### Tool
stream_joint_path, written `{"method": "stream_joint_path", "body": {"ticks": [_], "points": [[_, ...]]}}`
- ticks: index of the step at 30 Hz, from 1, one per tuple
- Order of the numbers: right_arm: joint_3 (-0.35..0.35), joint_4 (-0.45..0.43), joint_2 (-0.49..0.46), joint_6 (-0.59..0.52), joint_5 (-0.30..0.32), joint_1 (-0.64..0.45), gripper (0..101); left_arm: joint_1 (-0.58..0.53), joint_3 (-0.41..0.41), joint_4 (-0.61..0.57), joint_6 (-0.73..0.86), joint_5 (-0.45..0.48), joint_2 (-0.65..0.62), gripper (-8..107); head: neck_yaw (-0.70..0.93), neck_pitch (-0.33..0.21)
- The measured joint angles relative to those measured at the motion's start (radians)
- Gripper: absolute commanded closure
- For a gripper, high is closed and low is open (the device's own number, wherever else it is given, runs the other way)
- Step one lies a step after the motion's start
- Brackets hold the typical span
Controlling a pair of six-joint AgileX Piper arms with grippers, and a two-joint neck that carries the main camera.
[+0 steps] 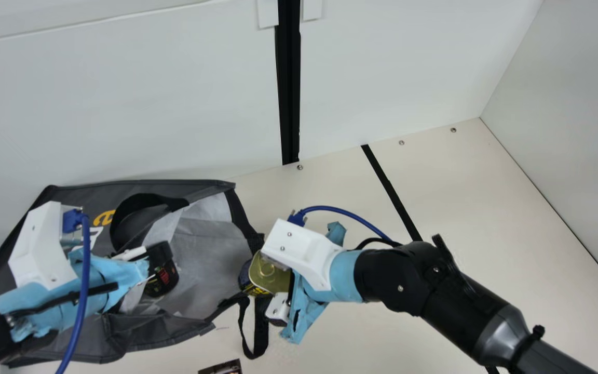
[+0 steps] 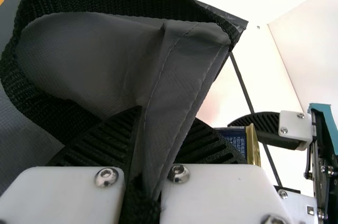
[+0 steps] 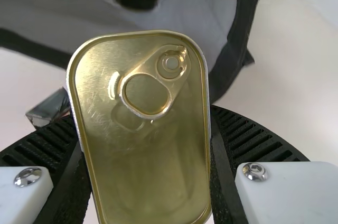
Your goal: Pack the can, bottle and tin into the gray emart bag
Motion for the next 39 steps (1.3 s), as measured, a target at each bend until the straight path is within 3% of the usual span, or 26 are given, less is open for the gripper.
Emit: {"method": "stream_joint_path", "body": {"ticks": [20, 39], "points": [[-0.088, 0.261, 0.128, -0.262, -0.022, 0.001, 101, 0.000, 0.000, 0.000, 0.000, 0.000, 0.000, 89, 0.000, 0.000], [-0.185, 0.415, 0.275, -0.390, -0.030, 0.031, 101, 0.000, 0.000, 0.000, 0.000, 0.000, 0.000, 89, 0.000, 0.000]]}}
